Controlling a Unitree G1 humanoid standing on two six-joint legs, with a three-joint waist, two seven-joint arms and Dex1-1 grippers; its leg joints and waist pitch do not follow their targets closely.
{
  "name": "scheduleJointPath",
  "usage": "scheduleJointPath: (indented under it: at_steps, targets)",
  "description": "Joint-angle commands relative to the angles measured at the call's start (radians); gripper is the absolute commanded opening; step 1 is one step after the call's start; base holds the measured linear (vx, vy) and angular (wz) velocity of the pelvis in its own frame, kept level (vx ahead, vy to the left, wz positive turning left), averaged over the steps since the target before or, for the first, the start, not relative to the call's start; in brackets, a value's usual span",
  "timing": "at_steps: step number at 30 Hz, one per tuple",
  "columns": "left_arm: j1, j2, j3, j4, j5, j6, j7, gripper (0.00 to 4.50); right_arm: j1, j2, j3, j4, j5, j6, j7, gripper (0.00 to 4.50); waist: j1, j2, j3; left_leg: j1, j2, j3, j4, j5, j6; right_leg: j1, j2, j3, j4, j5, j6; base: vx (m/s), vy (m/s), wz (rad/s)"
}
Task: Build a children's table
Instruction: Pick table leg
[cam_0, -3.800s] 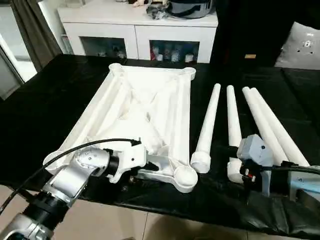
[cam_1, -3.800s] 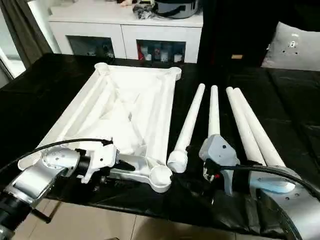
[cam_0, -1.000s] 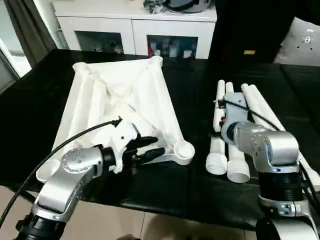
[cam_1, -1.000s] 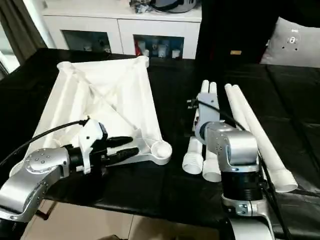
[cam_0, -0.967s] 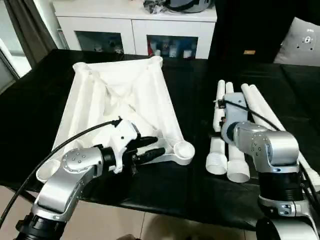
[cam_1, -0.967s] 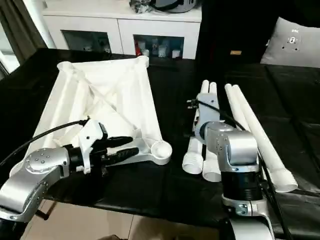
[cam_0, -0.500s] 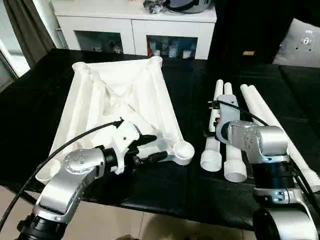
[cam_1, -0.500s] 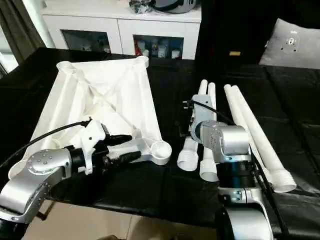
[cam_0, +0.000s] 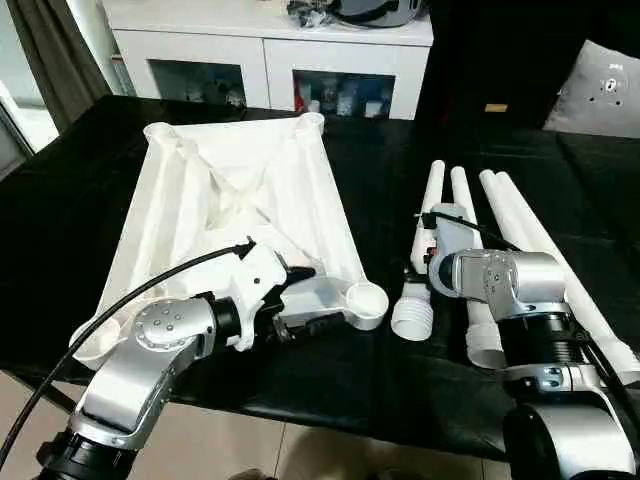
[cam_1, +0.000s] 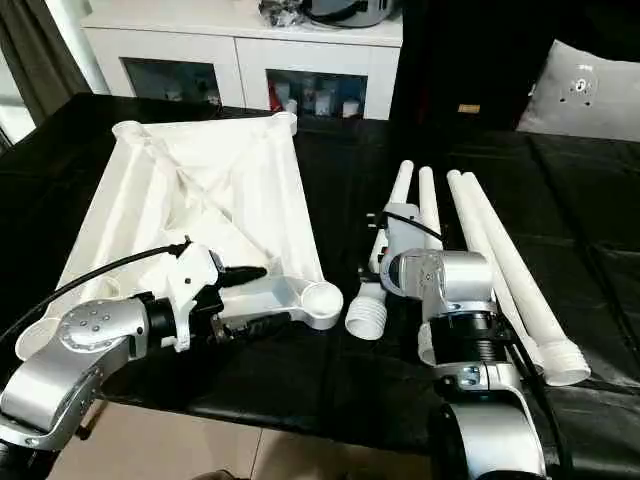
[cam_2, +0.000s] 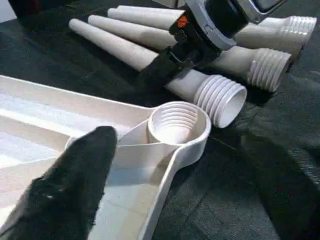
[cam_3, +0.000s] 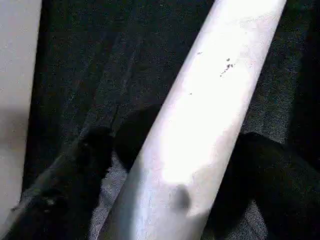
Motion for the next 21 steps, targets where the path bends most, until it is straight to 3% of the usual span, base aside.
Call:
scheduleJointPath:
  at_steps: [1,13,18,21]
  targets:
    - [0.008,0.008,-0.007,-0.027,0.006,0.006,0.008,4.44,-0.019,0.001,-0.012,0.019,0.009,-0.009,0.006,3.95,0.005,-0.012,-0.064,0.013,0.075,-0.018,-0.077,-0.147,-0.015,0.050,-0.074,0.039,-0.064,-0.196,-0.233,0.000,0.000,0.00]
    - [0.000,0.004,-0.011,-0.017,0.014,-0.004,0.018,4.50,-0.024,0.023,-0.055,0.088,0.024,-0.038,-0.003,2.92,0.003,-0.015,-0.064,0.014,0.076,-0.018,-0.079,-0.172,-0.025,0.048,-0.073,0.038,-0.065,-0.206,-0.231,0.000,0.000,0.00]
    - [-0.015,-0.002,-0.014,0.018,0.044,-0.039,0.042,4.50,-0.028,0.029,-0.085,0.101,0.030,-0.065,-0.020,2.52,0.002,-0.006,-0.063,0.017,0.076,-0.020,-0.081,-0.203,-0.036,0.046,-0.072,0.038,-0.068,-0.226,-0.224,0.000,0.000,0.00]
    - [-0.028,-0.012,-0.009,0.038,0.059,-0.074,0.060,4.50,-0.017,0.031,-0.089,0.072,0.022,-0.096,-0.032,2.31,0.001,-0.008,-0.064,0.016,0.076,-0.021,-0.082,-0.207,-0.041,0.047,-0.071,0.037,-0.068,-0.217,-0.223,0.000,0.000,0.00]
